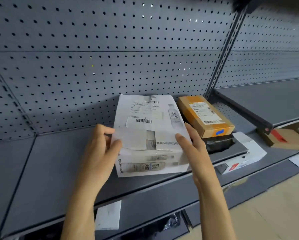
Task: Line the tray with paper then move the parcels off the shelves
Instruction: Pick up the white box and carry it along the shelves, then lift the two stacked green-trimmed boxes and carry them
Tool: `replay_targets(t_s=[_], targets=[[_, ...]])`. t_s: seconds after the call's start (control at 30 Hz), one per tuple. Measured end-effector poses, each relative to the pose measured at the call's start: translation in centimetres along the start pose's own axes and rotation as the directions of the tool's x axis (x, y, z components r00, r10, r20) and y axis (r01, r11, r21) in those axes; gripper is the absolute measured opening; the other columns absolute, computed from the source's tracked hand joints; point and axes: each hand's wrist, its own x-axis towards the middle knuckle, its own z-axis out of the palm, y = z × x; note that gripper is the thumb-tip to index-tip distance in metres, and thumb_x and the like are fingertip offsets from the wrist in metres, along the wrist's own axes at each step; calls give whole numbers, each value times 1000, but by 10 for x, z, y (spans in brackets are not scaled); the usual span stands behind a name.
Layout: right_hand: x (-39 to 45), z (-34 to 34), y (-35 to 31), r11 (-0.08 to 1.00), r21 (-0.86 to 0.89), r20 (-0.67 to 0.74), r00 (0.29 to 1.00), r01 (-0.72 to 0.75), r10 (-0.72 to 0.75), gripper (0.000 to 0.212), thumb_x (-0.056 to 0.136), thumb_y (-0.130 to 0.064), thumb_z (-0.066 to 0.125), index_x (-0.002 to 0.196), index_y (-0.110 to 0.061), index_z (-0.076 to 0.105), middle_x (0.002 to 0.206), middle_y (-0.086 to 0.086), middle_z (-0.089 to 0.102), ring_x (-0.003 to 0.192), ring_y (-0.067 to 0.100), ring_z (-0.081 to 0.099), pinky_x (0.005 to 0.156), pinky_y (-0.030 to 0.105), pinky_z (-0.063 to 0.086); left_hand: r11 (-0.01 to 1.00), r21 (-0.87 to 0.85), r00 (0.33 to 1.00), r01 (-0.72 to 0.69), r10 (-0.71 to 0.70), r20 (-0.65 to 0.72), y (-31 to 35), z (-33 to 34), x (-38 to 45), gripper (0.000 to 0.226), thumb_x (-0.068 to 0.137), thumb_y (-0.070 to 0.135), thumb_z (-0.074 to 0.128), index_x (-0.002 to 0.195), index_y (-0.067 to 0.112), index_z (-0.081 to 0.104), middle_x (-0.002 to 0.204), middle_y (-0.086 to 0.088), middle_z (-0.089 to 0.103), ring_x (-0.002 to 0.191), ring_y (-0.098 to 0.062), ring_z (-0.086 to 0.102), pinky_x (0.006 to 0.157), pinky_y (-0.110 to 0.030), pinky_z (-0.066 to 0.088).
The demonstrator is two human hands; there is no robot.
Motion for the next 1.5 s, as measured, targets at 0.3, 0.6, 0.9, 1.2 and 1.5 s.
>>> replay_targets(t_s=[0.3, 0.6, 0.9, 1.2, 1.5], targets=[[31, -9, 17, 944, -310, 41, 994, 110, -102, 46, 105, -26, 51, 151, -22, 48, 135, 4, 66, 123, 23, 64, 106, 48, 52, 994, 111, 998, -6, 13, -60, 9, 17, -12, 15, 96, 22, 59, 111, 24, 57, 92, 7, 62, 85, -6, 62, 80, -31, 52], [30, -9, 22, 798, -526, -68, 921, 293, -383, 34, 102, -32, 40, 125, -31, 66, 134, 2, 66, 127, 31, 61, 100, 58, 52, 975, -220, 999, 35, -25, 46, 4, 17, -31, 28, 97, 18, 60, 120, 34, 63, 107, 19, 69, 102, 6, 65, 80, 0, 42], [-6, 46, -1, 786, -459, 24, 890, 414, -455, 31, 101, -6, 52, 114, -26, 71, 134, -8, 65, 148, 22, 38, 127, 51, 10, 979, -196, 997, 49, -35, 70, -5, -19, -55, 23, 100, 26, 55, 117, 38, 64, 107, 15, 73, 106, 3, 66, 86, -3, 43], [-75, 130, -23, 863, -128, 231, 861, 488, -453, 25, 106, -18, 50, 105, -28, 72, 86, 1, 71, 77, 23, 60, 61, 22, 40, 980, -194, 996, 32, -46, -70, -32, -96, -99, 22, 101, 22, 55, 115, 35, 66, 101, 14, 75, 104, -2, 67, 96, -23, 48], [-172, 250, -46, 869, -5, 447, 778, 495, -441, 24, 106, -23, 50, 104, -26, 74, 101, -19, 74, 101, -6, 67, 78, 4, 44, 971, -233, 947, -54, -24, -320, -74, -224, -153, 22, 100, 8, 54, 106, 21, 71, 91, 2, 74, 90, -4, 71, 85, -18, 51]])
